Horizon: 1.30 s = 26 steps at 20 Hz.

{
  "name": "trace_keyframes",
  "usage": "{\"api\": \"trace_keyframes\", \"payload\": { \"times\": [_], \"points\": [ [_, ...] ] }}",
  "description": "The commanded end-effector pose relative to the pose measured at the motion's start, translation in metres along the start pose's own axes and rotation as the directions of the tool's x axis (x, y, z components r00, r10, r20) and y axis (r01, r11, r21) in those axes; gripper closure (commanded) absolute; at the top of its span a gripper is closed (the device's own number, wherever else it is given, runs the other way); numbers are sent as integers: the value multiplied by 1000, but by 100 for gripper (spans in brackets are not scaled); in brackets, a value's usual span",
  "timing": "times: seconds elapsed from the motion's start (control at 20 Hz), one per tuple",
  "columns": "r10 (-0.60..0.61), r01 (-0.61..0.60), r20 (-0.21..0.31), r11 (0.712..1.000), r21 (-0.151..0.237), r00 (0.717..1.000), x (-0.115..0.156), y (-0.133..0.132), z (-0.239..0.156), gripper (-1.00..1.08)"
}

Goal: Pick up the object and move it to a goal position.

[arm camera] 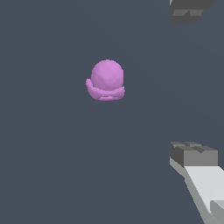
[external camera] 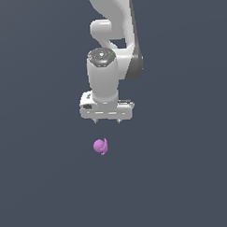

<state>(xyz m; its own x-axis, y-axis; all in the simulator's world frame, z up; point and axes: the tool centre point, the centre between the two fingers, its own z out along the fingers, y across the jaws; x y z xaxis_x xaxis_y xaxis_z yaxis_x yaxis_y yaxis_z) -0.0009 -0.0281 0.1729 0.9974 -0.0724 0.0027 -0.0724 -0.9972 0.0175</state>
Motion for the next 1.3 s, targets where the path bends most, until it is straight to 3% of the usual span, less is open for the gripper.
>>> {"api": "trace_keyframes", "payload": {
  "times": [0.0,0.7,1.25],
  "points": [
    [0,0,0,1000,0,1000,0,0,0,-92],
    [21,-21,2,1000,1,1000,-1,4,-7,-92],
    [-5,5,2,1000,5,1000,25,16,26,-92]
  ]
}}
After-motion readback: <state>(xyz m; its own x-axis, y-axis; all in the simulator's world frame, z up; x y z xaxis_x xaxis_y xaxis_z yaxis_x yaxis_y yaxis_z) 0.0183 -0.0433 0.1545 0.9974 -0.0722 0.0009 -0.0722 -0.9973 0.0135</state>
